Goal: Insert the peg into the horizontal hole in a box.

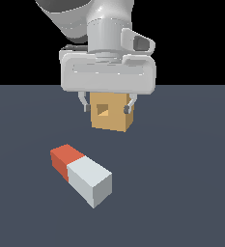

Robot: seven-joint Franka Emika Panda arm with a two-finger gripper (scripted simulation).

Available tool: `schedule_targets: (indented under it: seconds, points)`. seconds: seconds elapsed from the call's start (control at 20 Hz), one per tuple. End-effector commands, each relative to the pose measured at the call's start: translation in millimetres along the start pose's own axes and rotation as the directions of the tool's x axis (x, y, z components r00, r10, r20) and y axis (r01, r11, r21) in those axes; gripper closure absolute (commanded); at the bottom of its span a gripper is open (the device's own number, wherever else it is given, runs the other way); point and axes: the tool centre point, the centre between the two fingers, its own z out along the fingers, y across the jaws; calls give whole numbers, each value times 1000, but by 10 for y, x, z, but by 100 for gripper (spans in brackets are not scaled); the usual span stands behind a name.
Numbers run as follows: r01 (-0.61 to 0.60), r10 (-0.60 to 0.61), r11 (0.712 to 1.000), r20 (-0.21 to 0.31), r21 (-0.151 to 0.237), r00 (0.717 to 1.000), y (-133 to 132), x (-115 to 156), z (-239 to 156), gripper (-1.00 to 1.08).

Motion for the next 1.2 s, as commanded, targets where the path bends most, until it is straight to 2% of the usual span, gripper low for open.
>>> schedule_targets:
  seconds: [0.0,0.35,0.7,1.15]
  points:
    - [0,0,1000,0,0,1000,0,0,0,-92]
    - [29,-29,1000,0,-2,1000,-25,-29,25,-92]
    - [115,-115,993,1,-6,993,-94,-118,99,-92]
    - [295,-295,955,4,-16,955,-209,-328,257,-92]
